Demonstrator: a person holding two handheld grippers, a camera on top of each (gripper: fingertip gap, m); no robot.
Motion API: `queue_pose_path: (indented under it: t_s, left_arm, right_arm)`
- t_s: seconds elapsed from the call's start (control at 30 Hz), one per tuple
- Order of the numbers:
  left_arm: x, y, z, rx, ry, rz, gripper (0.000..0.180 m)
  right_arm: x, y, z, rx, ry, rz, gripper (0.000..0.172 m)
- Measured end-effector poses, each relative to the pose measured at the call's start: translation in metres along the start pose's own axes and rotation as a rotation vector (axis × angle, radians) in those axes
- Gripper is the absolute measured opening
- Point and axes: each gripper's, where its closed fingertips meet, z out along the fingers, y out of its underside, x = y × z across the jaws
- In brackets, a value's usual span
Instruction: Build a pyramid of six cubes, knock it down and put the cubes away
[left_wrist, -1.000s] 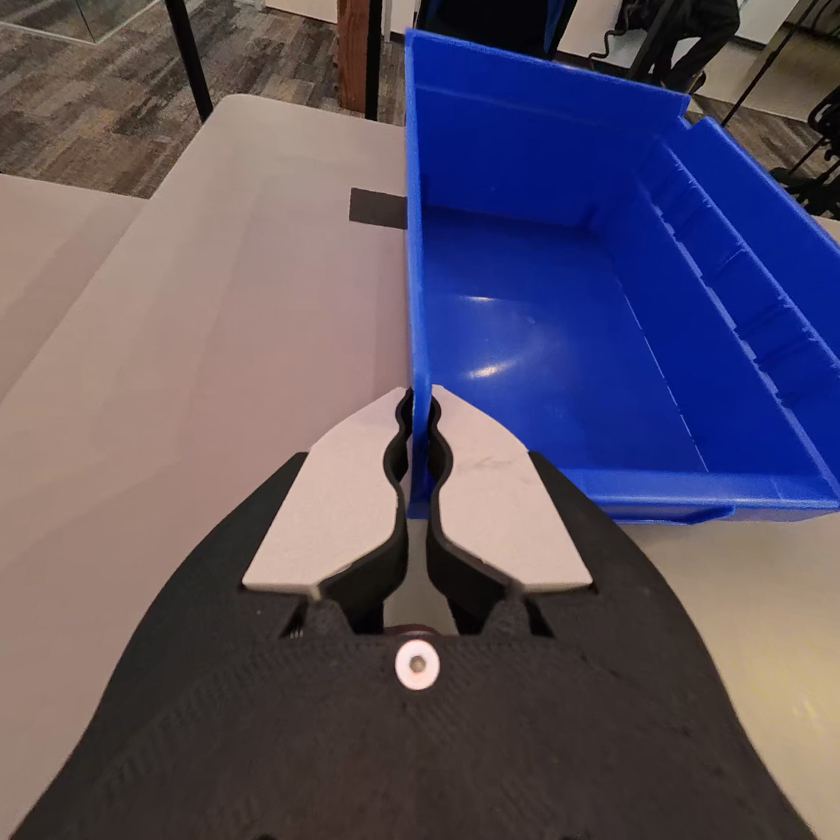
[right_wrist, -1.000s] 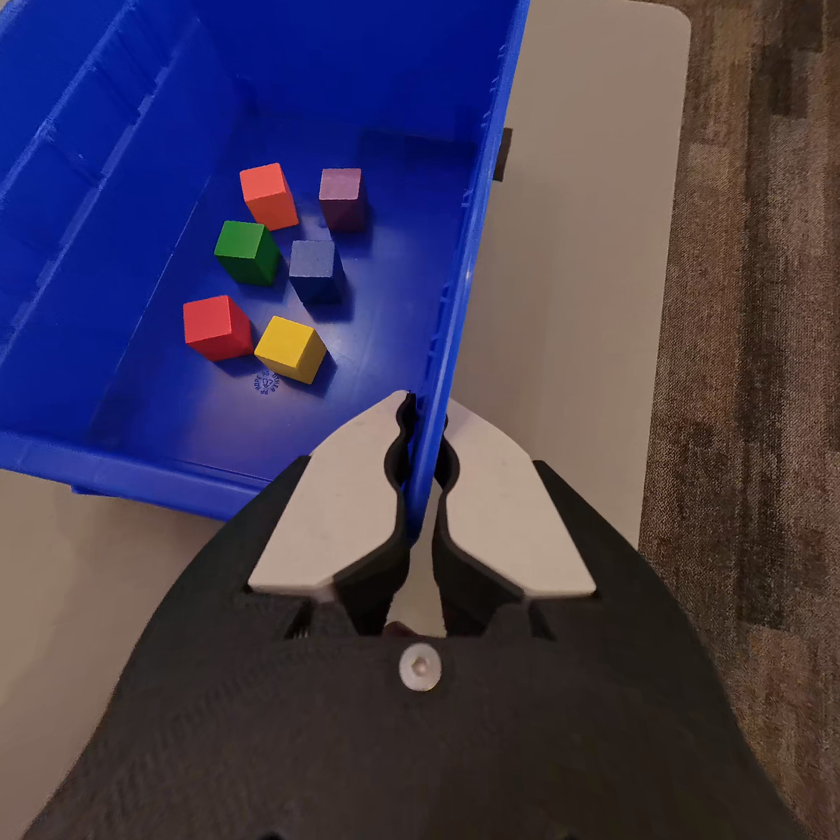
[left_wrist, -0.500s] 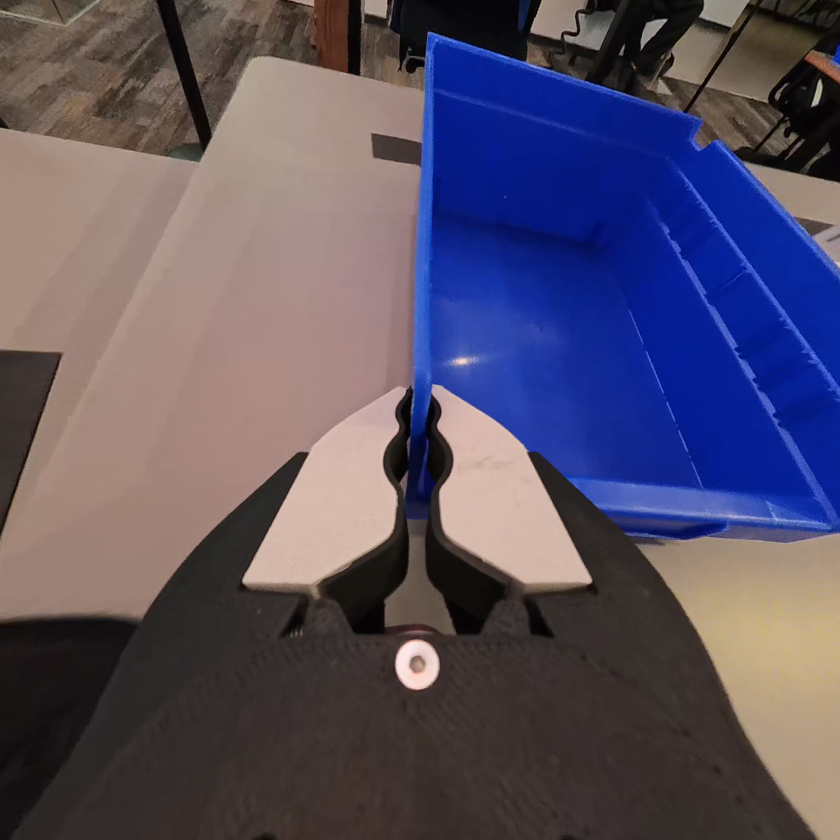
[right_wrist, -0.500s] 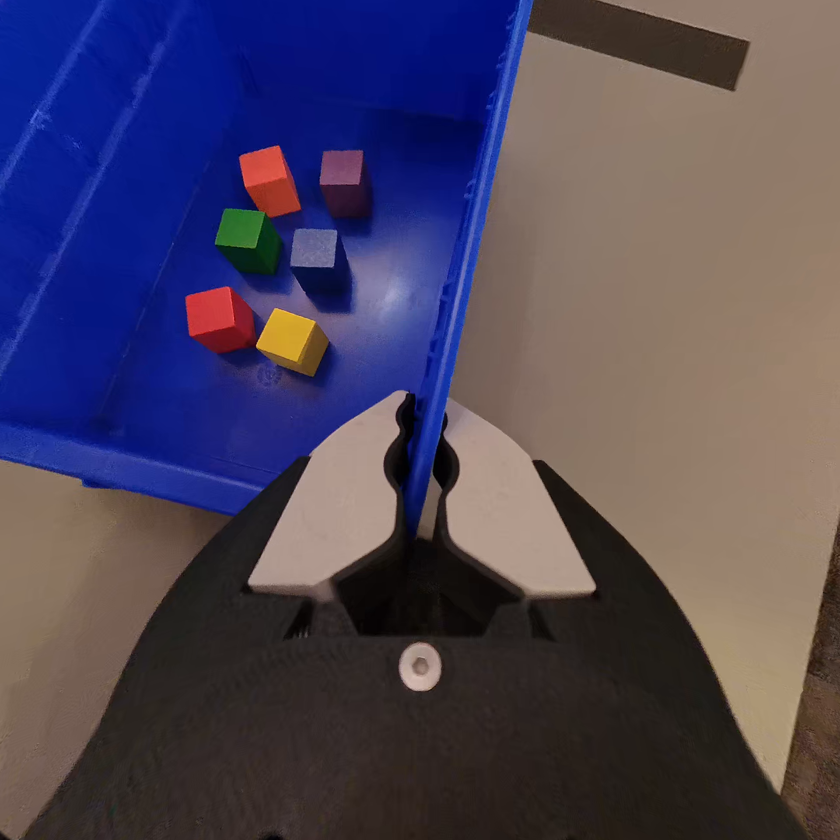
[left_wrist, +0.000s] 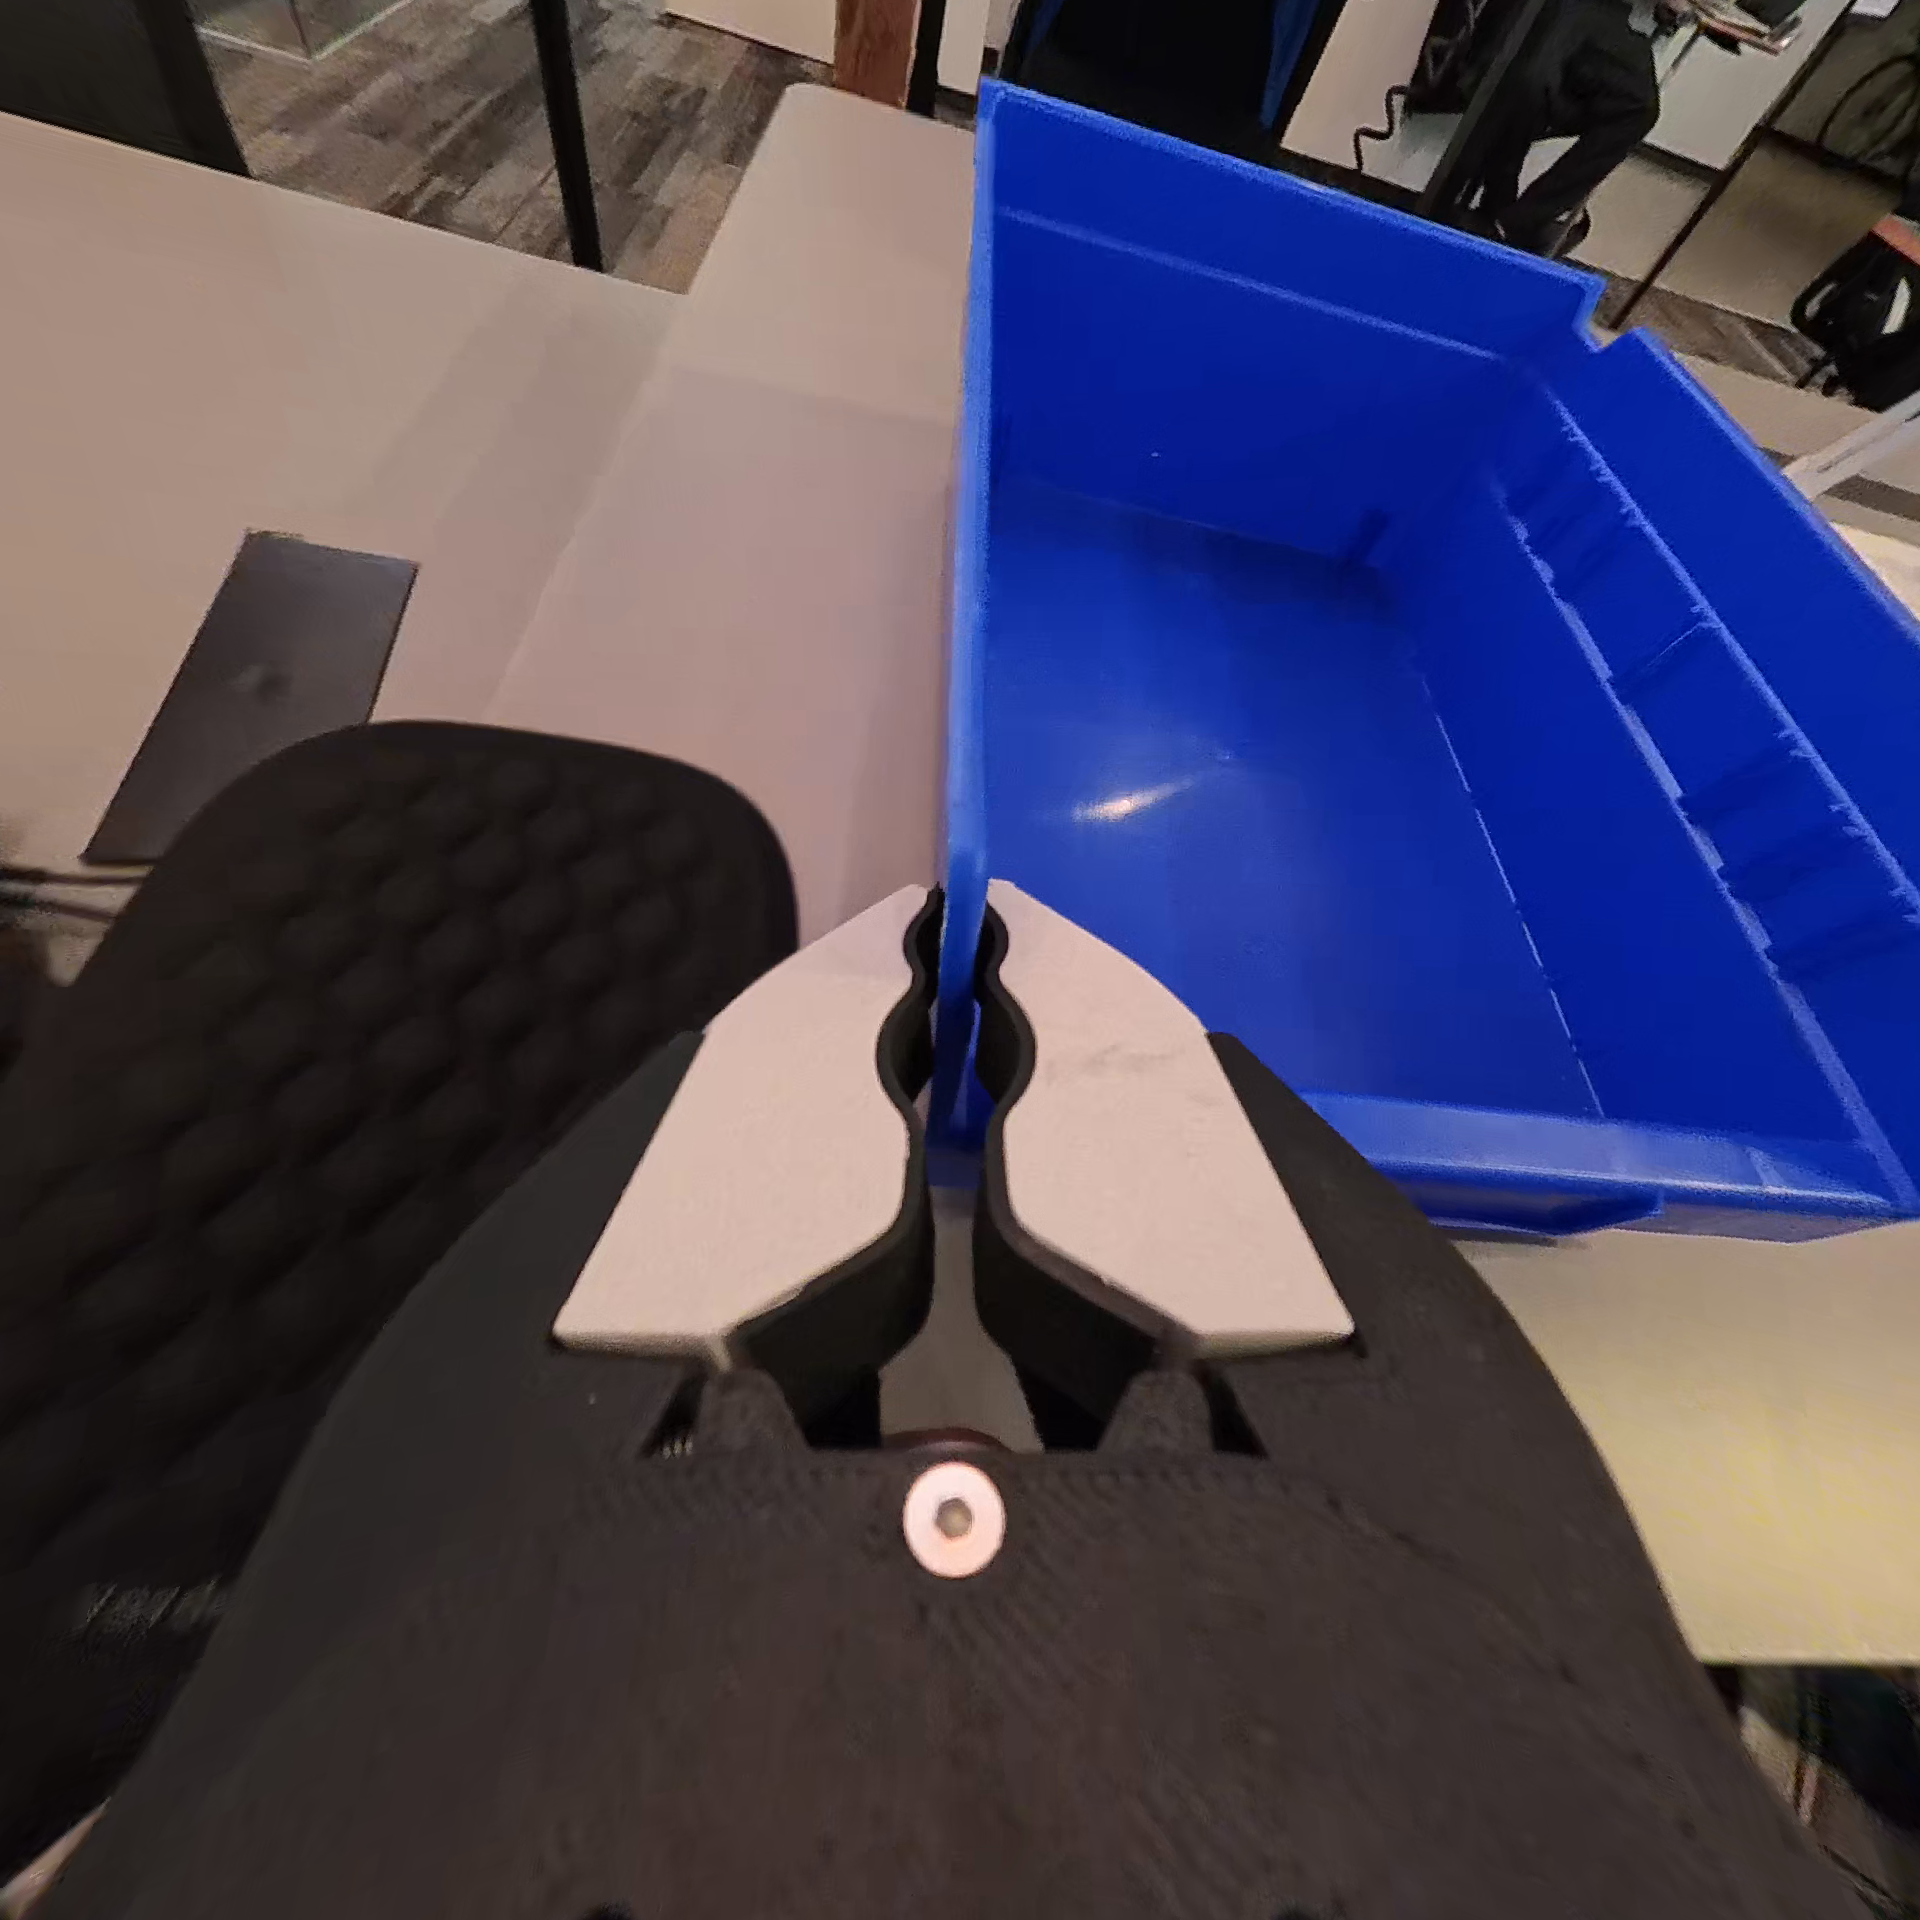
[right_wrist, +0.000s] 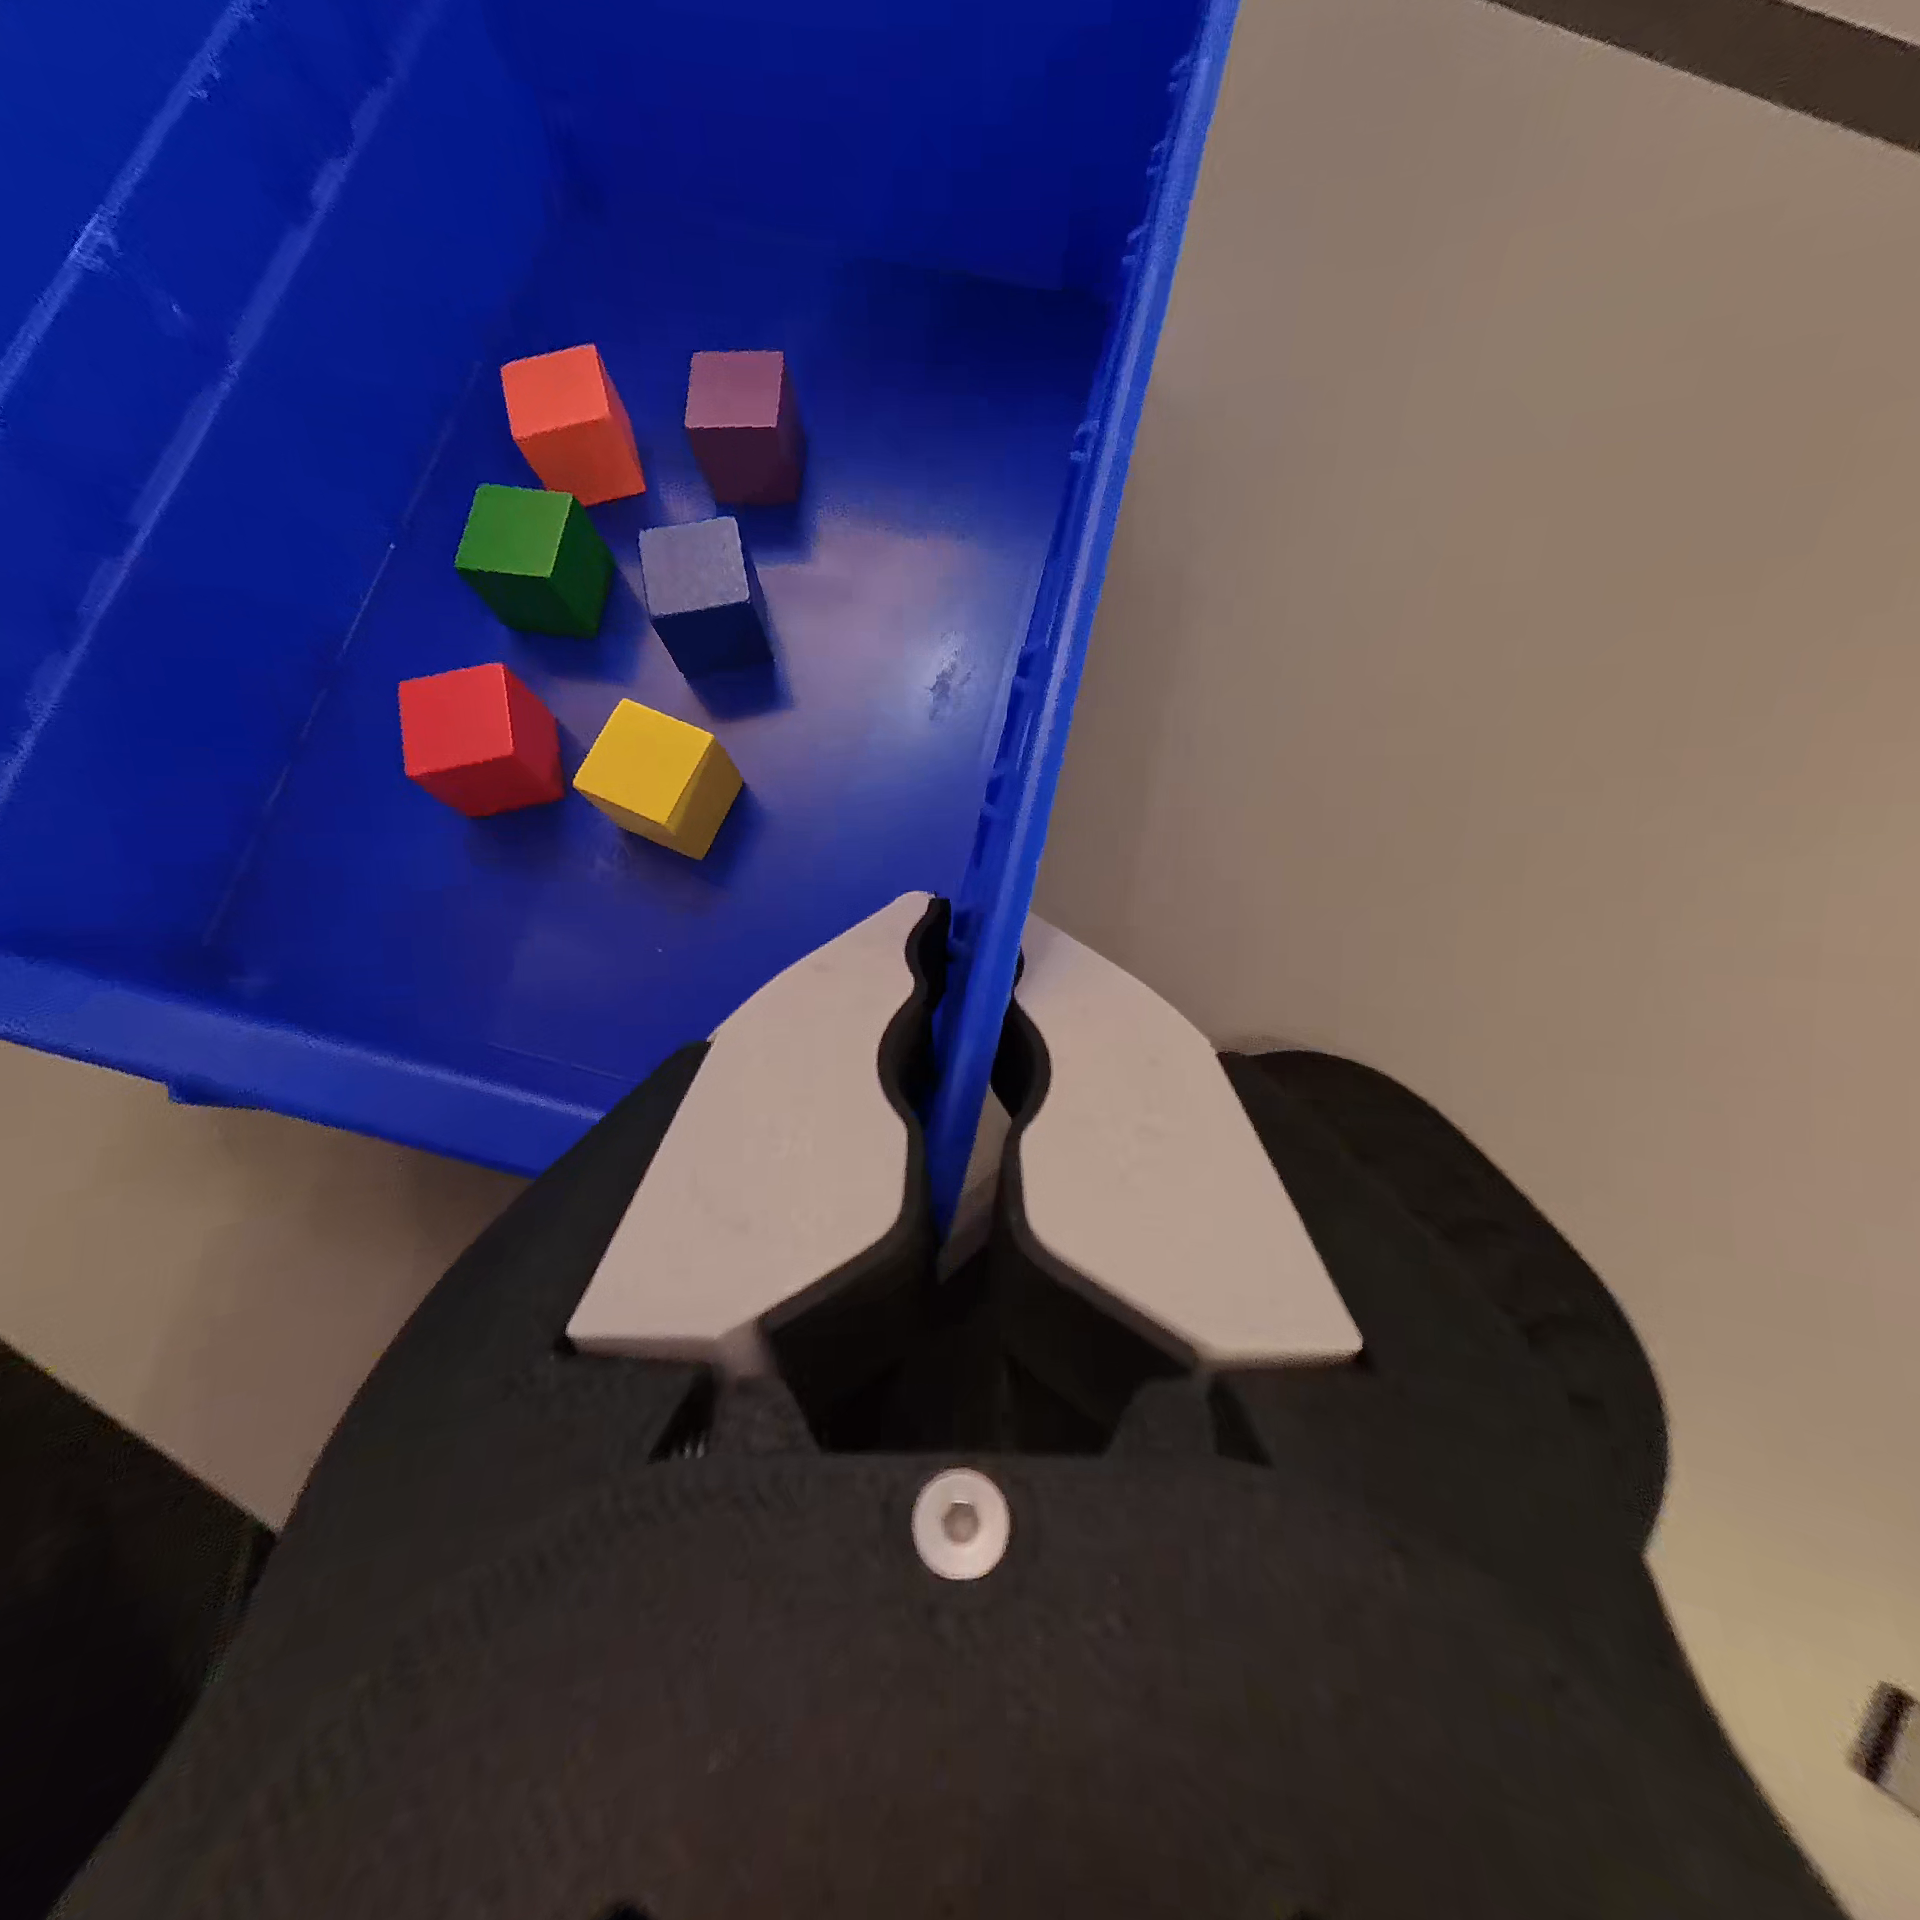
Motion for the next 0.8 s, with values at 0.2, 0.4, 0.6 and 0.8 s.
queue_pose_path:
  t_s: [0.2, 0.4, 0.6, 0.8]
  left_arm:
    - [-0.014, 0.014, -0.035, 0.016, -0.030, -0.011, 0.003]
    - [-0.018, 0.026, -0.062, 0.038, -0.054, -0.027, 0.003]
    - [-0.021, 0.038, -0.087, 0.043, -0.120, -0.031, 0.004]
    - [-0.018, 0.043, -0.097, 0.053, -0.172, -0.027, 0.003]
  right_arm:
    - [-0.043, 0.001, -0.001, 0.012, -0.050, -0.037, 0.006]
    - [-0.094, -0.016, 0.018, 0.032, -0.152, -0.100, 0.006]
    - [-0.146, -0.054, 0.058, 0.031, -0.275, -0.174, 0.006]
    - [-0.204, -0.101, 0.108, 0.026, -0.381, -0.274, 0.006]
